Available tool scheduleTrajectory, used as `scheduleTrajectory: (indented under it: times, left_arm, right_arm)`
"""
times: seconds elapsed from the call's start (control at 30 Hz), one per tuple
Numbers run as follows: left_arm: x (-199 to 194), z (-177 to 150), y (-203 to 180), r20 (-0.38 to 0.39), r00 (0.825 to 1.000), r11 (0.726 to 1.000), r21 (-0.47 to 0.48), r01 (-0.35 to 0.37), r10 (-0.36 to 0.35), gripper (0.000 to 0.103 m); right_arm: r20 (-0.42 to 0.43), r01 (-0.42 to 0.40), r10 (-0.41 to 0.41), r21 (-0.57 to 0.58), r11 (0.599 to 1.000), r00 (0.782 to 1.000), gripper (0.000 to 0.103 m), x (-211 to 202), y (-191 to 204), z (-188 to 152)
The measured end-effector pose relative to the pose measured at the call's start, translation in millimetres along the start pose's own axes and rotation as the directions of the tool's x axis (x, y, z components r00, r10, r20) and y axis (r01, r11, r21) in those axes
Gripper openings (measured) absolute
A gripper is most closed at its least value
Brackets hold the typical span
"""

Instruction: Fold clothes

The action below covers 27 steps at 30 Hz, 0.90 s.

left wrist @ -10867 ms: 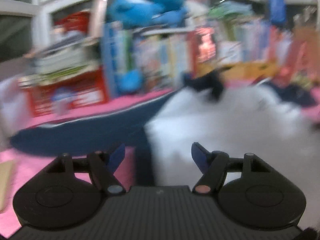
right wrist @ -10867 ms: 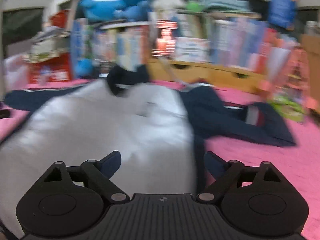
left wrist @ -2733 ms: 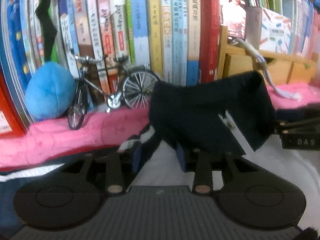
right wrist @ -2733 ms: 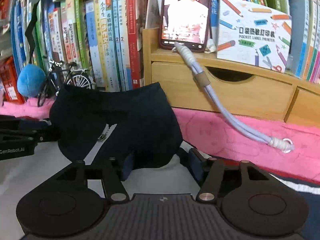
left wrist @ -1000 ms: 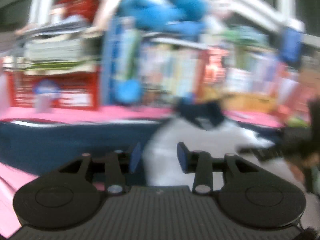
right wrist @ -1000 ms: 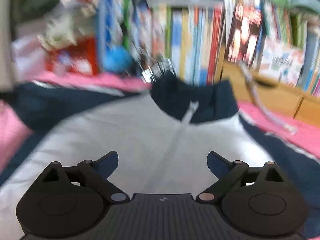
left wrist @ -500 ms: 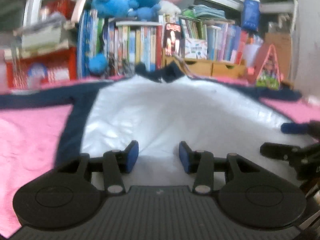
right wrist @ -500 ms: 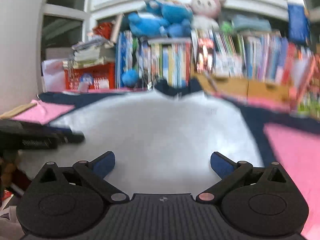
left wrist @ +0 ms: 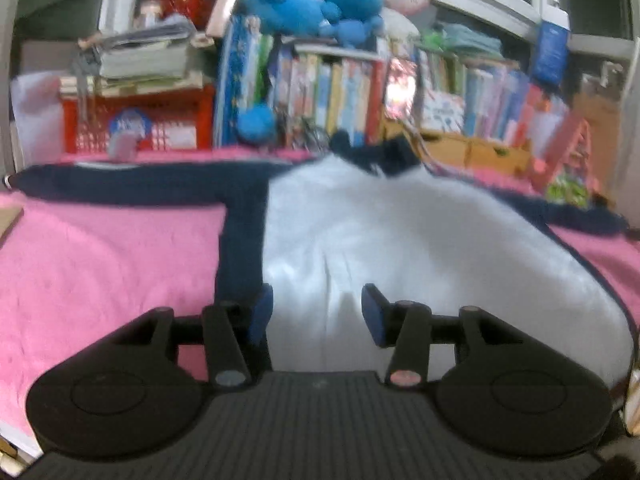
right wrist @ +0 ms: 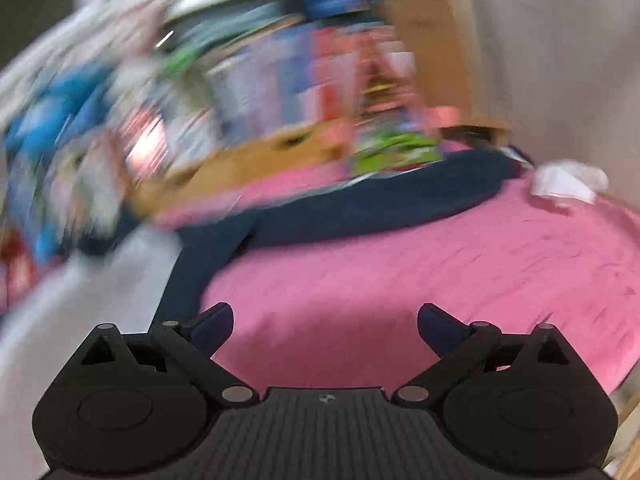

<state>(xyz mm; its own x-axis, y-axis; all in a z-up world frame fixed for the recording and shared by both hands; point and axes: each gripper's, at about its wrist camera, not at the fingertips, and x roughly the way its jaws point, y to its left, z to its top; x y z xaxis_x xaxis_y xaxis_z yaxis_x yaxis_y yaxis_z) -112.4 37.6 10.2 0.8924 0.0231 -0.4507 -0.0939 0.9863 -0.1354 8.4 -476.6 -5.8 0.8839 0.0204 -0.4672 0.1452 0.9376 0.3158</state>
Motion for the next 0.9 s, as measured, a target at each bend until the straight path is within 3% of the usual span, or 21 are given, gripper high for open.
scheduleTrajectory:
  times: [0.1, 0.33, 0.4, 0.43, 0.47, 0.53, 0.63, 0.67, 0.8, 0.87, 0.9]
  left_arm:
    - [20, 6, 3, -0.032, 0.999, 0.996, -0.086, -0.025, 0.023, 0.047]
    - [53, 5, -17, -0.1, 0.99, 0.994, -0.032, -0.107, 0.104, 0.047]
    - [59, 0, -18, -0.084, 0.987, 0.99, -0.018, -0.141, 0.139, 0.047]
    - [60, -1, -21, -0.074, 0.985, 0.988, 0.002, -0.155, 0.155, 0.047]
    - [61, -2, -24, -0.067, 0.983, 0.985, 0.025, -0.17, 0.171, 0.048]
    - [64, -4, -28, -0.051, 0.979, 0.98, 0.058, -0.192, 0.195, 0.049]
    - [64, -6, -27, -0.033, 0.981, 0.98, 0.052, -0.191, 0.193, 0.051]
    - [64, -6, -27, -0.028, 0.981, 0.98, 0.055, -0.191, 0.193, 0.051]
    - [63, -6, -26, -0.024, 0.981, 0.98, 0.056, -0.19, 0.191, 0.051]
    - [63, -6, -26, -0.02, 0.982, 0.981, 0.057, -0.187, 0.189, 0.051]
    - [63, -6, -25, -0.019, 0.982, 0.981, 0.058, -0.187, 0.188, 0.051]
  right_arm:
    - [0.028, 0.078, -0.083, 0.144, 0.987, 0.996, 0.1, 40, -52, 44]
    - [-0.016, 0.299, -0.301, 0.177, 0.938, 0.953, 0.098, 151, -111, 104]
    - [-0.06, 0.34, -0.335, 0.175, 0.924, 0.94, 0.071, 178, -119, 111]
    - [-0.063, 0.389, -0.384, 0.129, 0.912, 0.921, 0.039, 187, -118, 115]
    - [-0.071, 0.418, -0.413, 0.075, 0.905, 0.908, 0.024, 194, -115, 119]
    - [-0.078, 0.469, -0.47, -0.031, 0.883, 0.879, 0.023, 206, -109, 127]
    - [-0.044, 0.488, -0.491, -0.058, 0.871, 0.87, 0.024, 216, -120, 133]
    - [-0.052, 0.492, -0.494, -0.049, 0.869, 0.868, 0.033, 221, -126, 133]
    - [-0.056, 0.477, -0.477, -0.007, 0.879, 0.877, 0.048, 214, -132, 134]
    - [-0.039, 0.461, -0.462, -0.028, 0.887, 0.886, 0.074, 199, -124, 131]
    - [-0.024, 0.446, -0.447, -0.042, 0.894, 0.894, 0.077, 190, -119, 129]
